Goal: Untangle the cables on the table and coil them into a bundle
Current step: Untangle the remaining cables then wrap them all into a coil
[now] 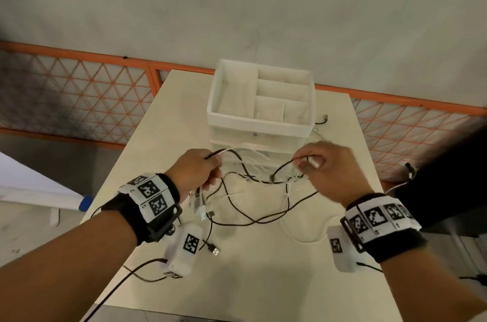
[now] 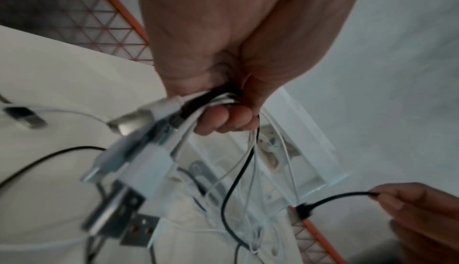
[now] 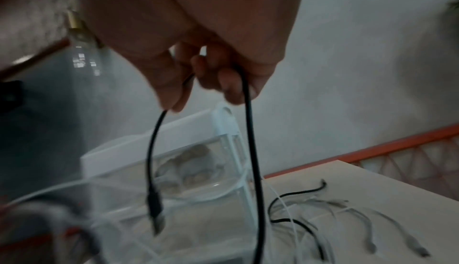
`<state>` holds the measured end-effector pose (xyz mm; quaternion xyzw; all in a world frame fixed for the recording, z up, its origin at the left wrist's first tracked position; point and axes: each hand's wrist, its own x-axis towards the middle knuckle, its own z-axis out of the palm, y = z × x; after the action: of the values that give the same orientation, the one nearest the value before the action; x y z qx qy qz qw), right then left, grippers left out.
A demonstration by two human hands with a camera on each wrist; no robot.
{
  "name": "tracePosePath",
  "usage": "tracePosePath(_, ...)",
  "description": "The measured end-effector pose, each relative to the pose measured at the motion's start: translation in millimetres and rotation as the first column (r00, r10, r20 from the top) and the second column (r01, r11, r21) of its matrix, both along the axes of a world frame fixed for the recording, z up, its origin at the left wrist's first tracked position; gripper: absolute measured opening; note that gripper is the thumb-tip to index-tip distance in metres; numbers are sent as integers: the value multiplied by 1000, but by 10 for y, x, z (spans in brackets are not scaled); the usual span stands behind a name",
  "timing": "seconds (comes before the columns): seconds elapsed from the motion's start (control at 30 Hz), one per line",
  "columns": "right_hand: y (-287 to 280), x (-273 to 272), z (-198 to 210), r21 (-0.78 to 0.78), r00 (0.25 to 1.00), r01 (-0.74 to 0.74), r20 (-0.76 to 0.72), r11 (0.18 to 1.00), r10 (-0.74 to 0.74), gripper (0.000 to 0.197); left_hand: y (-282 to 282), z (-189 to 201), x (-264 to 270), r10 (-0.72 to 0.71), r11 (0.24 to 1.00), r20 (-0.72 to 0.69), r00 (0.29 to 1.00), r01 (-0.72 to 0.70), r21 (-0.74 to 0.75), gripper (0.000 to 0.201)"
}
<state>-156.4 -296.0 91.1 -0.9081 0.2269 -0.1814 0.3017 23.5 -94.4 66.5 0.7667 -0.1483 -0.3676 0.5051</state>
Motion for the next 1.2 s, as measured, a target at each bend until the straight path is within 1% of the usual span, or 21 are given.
tracePosePath(0.1,370,135,-56,69,959,-241,-135,968,248,3,-134,184,-115,-123,978,-78,989,107,-179,20)
tracePosePath(0.2,541,312,-8,43,969,-241,-51,970,243,10,-254,283,-278,-242,952,-14,970,234,-199,21)
tracePosePath(0.27,504,376,54,108,985,-173,28,979,171,18,-288,315,-322,-263,954,95,960,273,-125,21)
tracePosePath(0.33,345,386,38,150,998,-55,48,987,48,20,-278,351,-271,-251,958,138,958,266,-106,20)
tracePosePath(0.4,140,313,-143,124,993,107,-73,987,-98,20,-224,433,-165,-210,965,176,962,233,-122,22)
tracePosePath(0.43,60,254,-280,84,968,184,-188,979,-165,19,-185,487,-113,-183,967,202,962,213,-139,24)
tracePosePath(0.5,-40,150,-570,7,853,299,-450,954,-264,22,-111,554,-24,-130,969,271,954,180,-171,27)
tracePosePath(0.53,-40,127,-638,-4,809,349,-504,937,-303,30,-86,546,6,-105,973,299,948,160,-166,27)
tracePosePath(0.57,-35,140,-638,17,799,372,-514,928,-311,37,-66,509,26,-83,980,307,948,133,-146,27)
tracePosePath(0.63,-25,238,-392,91,873,363,-381,927,-304,45,-37,369,53,-27,995,262,965,51,-86,34)
tracePosePath(0.7,-35,329,7,214,942,337,-76,917,-328,43,-5,198,60,40,999,180,983,-34,-38,34)
tracePosePath(0.77,-39,349,347,323,906,302,196,897,-376,39,16,88,48,101,995,102,990,-99,-21,32)
tracePosePath(0.8,-74,337,373,319,888,310,238,895,-393,40,15,55,51,131,991,69,989,-130,-27,34)
tracePosePath(0.83,-111,313,328,289,892,347,192,892,-409,42,7,51,57,167,985,39,985,-165,-51,33)
tracePosePath(0.87,-150,272,211,225,904,399,69,889,-423,45,0,68,67,208,974,8,978,-207,-93,32)
tracePosePath(0.93,-174,160,-86,102,874,435,-285,895,-393,55,-13,147,95,264,945,-59,963,-270,-185,27)
tracePosePath(0.97,-151,115,-190,114,845,432,-397,895,-357,57,-18,203,100,256,937,-89,963,-269,-221,24)
tracePosePath(1.0,-111,101,-233,157,841,427,-431,890,-327,58,-29,250,103,223,937,-110,968,-244,-249,23)
tracePosePath(1.07,-5,144,-171,251,902,369,-329,895,-280,53,-93,314,54,122,951,-125,985,-152,-270,22)
tracePosePath(1.13,140,254,23,351,973,214,-158,911,-168,43,-203,331,-67,23,961,-120,993,-54,-270,23)
tracePosePath(1.2,285,379,271,490,996,42,45,871,-74,28,-338,272,-218,-58,966,-91,994,33,-256,26)
